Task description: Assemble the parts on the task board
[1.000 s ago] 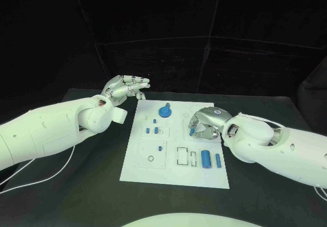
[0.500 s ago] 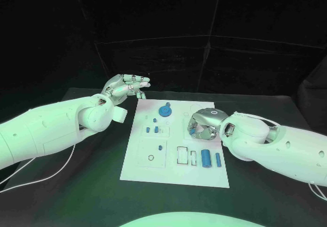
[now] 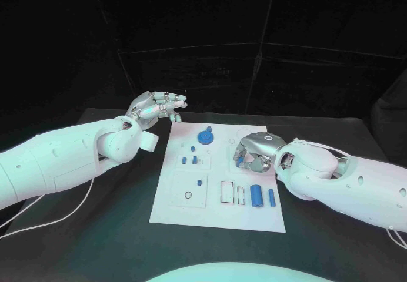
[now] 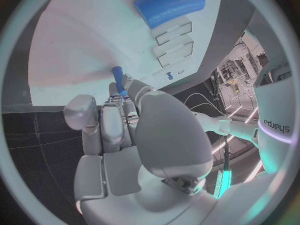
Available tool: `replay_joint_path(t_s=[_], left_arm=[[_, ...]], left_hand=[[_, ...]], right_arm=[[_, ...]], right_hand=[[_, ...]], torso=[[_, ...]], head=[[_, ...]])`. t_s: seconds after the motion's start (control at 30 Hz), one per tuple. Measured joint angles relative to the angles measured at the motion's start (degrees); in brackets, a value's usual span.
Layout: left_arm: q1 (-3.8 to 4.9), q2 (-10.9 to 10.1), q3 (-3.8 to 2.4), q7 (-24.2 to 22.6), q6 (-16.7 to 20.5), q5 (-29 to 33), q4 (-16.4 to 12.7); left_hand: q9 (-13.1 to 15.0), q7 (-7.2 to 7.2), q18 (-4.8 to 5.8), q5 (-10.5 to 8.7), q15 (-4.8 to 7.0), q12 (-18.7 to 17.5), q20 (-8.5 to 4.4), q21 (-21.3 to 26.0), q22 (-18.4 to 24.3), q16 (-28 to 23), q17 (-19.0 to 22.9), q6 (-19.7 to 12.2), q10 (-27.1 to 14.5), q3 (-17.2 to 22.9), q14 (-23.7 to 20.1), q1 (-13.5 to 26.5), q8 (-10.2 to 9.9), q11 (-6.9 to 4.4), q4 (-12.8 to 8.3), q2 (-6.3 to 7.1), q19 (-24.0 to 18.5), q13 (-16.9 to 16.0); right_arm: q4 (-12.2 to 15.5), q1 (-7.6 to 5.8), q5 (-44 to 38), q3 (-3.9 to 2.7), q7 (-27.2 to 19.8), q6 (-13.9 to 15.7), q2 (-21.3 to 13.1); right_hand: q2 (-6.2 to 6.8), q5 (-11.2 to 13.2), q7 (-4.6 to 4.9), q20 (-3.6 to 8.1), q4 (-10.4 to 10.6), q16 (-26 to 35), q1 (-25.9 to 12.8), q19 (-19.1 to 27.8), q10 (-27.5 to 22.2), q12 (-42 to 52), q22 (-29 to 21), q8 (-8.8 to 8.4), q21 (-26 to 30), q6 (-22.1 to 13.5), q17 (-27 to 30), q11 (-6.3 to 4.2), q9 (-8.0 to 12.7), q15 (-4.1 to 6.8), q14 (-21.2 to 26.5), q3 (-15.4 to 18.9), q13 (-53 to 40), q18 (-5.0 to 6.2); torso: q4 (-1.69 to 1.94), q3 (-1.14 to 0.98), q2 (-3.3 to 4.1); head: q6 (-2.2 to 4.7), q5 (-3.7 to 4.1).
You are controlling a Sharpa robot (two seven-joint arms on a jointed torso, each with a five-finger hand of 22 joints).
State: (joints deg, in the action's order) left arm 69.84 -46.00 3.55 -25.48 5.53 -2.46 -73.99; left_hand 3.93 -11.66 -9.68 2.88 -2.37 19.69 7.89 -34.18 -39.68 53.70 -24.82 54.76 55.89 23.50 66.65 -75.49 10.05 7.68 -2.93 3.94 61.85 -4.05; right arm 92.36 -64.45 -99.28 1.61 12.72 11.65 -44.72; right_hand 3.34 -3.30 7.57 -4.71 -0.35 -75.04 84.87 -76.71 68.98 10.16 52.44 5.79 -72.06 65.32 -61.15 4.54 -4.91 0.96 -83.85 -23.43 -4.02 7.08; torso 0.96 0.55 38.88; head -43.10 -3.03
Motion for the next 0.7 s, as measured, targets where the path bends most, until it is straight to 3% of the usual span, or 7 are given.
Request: replay_joint_path(t_s=[0.23,0.33,0.47,0.7], left_arm=[[0.00,-0.07,0.01,0.02,-0.01,0.00,0.01],[0.00,-0.07,0.01,0.02,-0.03,0.00,0.02],[0.00,-0.06,0.01,0.03,-0.04,0.00,0.02],[0.00,0.05,0.01,0.03,-0.05,0.01,0.01]], left_hand=[[0.00,0.00,0.00,0.00,0.00,0.19,0.00,0.00,0.00,0.00,0.06,0.00,0.00,0.00,0.00,0.00,0.00,0.00,0.00,0.00,0.00,0.00],[0.00,0.00,0.00,0.00,0.00,0.22,0.00,0.00,0.04,0.00,0.06,0.00,0.00,0.00,0.00,0.00,0.24,0.00,0.00,0.00,0.00,0.00],[0.00,0.00,0.00,0.00,0.00,0.22,0.00,0.22,0.05,0.00,0.12,0.00,0.00,-0.16,0.00,0.00,0.24,0.00,-0.16,0.00,0.00,0.00],[0.00,0.00,0.00,0.00,0.00,0.22,0.00,0.22,0.05,0.00,0.11,0.00,-0.21,-0.16,0.00,0.00,0.24,-0.21,-0.16,0.00,0.00,0.00]], right_arm=[[3.95,-0.02,1.25,-0.13,-0.39,2.49,-2.09],[5.89,-0.03,2.02,-0.94,-0.51,3.14,-3.00],[7.99,-0.41,2.90,-1.42,-0.59,3.88,-3.64],[9.36,-0.72,3.73,-1.69,-1.17,4.68,-0.91]], right_hand=[[-0.05,0.30,-0.07,0.00,-0.36,0.00,0.05,0.00,0.15,-0.01,0.15,-0.26,0.00,0.08,0.04,0.15,0.25,0.19,-0.20,-0.80,-0.01,0.01],[-0.05,0.31,-0.08,0.00,-0.53,0.00,0.05,0.00,0.14,-0.04,0.15,-0.32,0.00,0.08,0.04,0.15,0.25,0.19,-0.19,-0.97,-0.01,0.01],[-0.04,0.32,-0.08,0.00,-0.54,0.00,0.04,0.00,0.14,-0.33,0.17,-0.33,-0.22,0.08,0.10,0.15,0.27,0.19,-0.19,-0.98,-0.02,0.02],[0.36,0.33,-0.08,0.00,-0.76,0.00,-0.35,0.00,0.14,-0.42,0.21,-0.55,-0.22,0.07,0.10,0.15,0.36,0.19,-0.19,-1.39,-0.04,0.02]], torso=[[0.03,0.01,-0.01],[0.03,0.03,-0.04],[0.04,0.06,-0.03],[0.09,0.07,-0.03]], head=[[-0.01,-0.16],[0.07,-0.22],[0.08,-0.38],[-0.42,-1.20]])
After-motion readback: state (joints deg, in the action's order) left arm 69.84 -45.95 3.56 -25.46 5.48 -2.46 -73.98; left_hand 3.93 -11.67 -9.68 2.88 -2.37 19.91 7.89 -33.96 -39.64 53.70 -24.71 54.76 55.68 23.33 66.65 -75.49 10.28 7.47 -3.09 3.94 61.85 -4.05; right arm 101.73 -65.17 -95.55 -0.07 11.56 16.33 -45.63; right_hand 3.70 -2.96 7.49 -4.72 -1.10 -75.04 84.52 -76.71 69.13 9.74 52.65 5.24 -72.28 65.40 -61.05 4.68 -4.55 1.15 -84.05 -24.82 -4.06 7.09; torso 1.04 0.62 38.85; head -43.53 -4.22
